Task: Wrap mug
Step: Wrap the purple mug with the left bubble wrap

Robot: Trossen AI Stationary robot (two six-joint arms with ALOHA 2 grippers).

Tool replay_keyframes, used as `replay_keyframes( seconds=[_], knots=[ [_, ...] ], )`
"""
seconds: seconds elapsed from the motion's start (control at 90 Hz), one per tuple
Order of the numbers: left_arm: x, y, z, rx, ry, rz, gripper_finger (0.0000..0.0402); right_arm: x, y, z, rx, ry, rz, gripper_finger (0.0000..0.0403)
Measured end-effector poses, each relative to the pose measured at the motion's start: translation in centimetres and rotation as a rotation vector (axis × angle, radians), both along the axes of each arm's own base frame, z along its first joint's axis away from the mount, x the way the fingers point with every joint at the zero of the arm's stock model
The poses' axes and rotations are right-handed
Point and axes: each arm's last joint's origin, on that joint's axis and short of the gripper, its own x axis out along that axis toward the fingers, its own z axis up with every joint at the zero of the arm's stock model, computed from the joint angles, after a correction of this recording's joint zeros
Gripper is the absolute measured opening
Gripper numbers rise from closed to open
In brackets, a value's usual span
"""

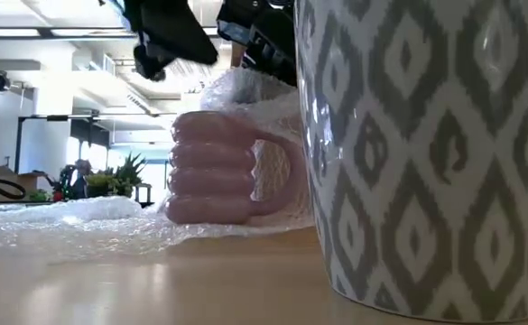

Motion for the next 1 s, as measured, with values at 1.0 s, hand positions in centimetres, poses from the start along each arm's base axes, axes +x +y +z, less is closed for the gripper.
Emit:
replay_keyframes(
  seconds=[1.0],
  knots=[
    [2.9,-0.5,-5.6,-0.002,0.159,-0.026,0.0022,-6.5,0.6,4.2,0.005,0.140,0.012,0.0002]
  ],
)
